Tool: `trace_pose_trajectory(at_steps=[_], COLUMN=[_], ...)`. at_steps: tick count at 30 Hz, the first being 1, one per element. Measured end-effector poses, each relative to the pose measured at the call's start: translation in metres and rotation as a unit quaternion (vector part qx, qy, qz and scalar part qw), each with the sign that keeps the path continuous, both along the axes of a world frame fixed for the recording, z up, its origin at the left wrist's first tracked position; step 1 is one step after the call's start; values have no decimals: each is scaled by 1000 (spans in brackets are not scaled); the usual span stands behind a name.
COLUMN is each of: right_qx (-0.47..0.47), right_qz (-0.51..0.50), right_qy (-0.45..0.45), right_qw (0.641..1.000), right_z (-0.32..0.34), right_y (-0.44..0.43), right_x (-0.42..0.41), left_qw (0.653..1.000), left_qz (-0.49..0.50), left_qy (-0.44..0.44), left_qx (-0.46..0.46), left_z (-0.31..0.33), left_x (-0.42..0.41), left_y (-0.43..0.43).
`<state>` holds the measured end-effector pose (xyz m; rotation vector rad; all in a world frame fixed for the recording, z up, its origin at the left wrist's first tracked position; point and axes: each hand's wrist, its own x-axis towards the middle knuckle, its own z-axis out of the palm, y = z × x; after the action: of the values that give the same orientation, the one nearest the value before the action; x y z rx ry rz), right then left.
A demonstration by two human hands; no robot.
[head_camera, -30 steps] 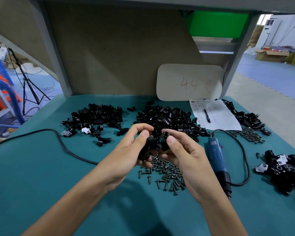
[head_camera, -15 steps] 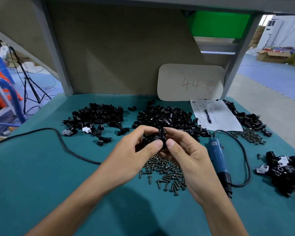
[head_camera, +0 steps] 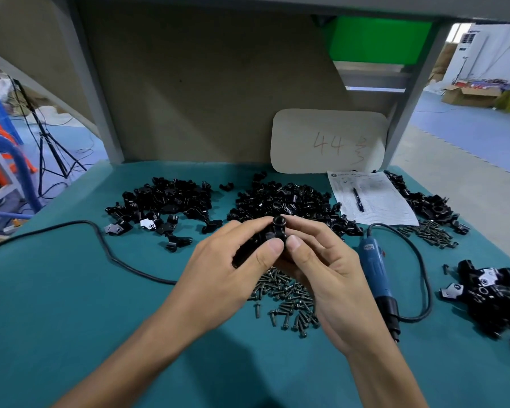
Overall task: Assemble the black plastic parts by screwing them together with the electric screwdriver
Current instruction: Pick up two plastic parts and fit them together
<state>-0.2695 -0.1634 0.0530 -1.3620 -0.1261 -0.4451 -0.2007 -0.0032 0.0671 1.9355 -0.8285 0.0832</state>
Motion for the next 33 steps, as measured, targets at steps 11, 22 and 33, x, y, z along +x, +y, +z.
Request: trace_pose_trajectory(at_steps=[11, 22, 33], right_qx=[14, 23, 30], right_qz=[24, -2, -22], right_qy=[-52, -60, -62], right_qw=[998, 998, 997], right_z=[17, 19, 19], right_y=[5, 5, 6], right_x=[-10, -15, -16], left_qw=[993, 992, 992], left_qz=[-25, -38, -60], left_qy=[-100, -108, -97], left_qx=[62, 53, 53], left_z=[21, 25, 29], left_x=[-13, -17, -19], left_y=[3, 1, 0])
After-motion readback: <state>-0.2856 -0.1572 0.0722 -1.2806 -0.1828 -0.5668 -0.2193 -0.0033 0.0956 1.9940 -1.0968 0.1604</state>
